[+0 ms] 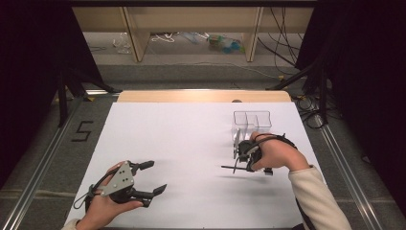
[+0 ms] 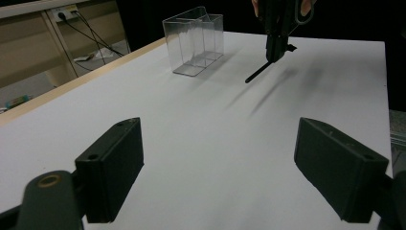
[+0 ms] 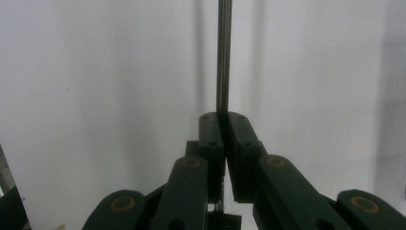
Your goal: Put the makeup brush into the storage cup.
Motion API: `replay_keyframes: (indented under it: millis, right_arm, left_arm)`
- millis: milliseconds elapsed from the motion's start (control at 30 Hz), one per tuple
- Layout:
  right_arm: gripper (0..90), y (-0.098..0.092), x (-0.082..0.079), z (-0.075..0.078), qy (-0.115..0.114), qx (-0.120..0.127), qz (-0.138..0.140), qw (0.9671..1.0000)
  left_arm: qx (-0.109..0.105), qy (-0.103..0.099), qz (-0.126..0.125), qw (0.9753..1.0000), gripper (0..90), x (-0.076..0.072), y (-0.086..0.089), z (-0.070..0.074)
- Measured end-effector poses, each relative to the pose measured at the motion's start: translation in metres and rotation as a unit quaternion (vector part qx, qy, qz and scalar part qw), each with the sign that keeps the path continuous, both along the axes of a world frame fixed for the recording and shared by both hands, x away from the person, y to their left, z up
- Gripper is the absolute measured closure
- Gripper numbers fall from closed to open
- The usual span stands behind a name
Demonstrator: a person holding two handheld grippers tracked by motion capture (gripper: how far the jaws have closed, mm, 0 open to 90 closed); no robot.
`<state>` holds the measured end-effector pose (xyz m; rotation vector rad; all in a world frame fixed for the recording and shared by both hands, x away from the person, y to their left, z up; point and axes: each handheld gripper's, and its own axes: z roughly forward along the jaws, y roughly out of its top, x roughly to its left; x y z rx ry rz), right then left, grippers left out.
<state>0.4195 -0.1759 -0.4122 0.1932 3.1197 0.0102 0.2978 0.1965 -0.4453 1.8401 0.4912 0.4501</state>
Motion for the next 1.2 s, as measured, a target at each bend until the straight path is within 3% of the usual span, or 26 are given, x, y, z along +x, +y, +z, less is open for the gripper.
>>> replay_keyframes:
  millis: [100,167,333,767,833,1200]
  right_arm:
    - [86.2,0.002,-0.003,0.0,0.009,0.004,-0.002,0.9999]
    - [86.2,0.003,-0.002,0.0,0.005,-0.003,0.015,0.9999]
    - [86.2,0.006,-0.004,0.002,0.005,-0.001,0.026,0.9997]
    - [86.2,0.015,-0.012,0.007,0.007,-0.002,0.038,0.9992]
    - [86.2,0.016,-0.015,0.009,0.012,-0.013,0.026,0.9995]
    - [86.2,0.024,-0.021,0.01,0.014,-0.009,0.043,0.9989]
  left_arm:
    - [0.005,0.004,-0.009,0.9999,17.9,0.001,-0.006,-0.001]
    - [0.008,0.003,-0.018,0.9998,18.9,0.002,-0.009,-0.002]
    - [0.01,0.009,-0.027,0.9996,19.3,0.006,-0.016,-0.004]
    - [0.028,0.013,-0.058,0.9978,19.7,0.019,-0.042,-0.008]
    - [0.033,0.014,-0.06,0.9976,19.9,0.021,-0.045,-0.008]
    - [0.042,0.015,-0.078,0.9959,20.8,0.028,-0.06,-0.01]
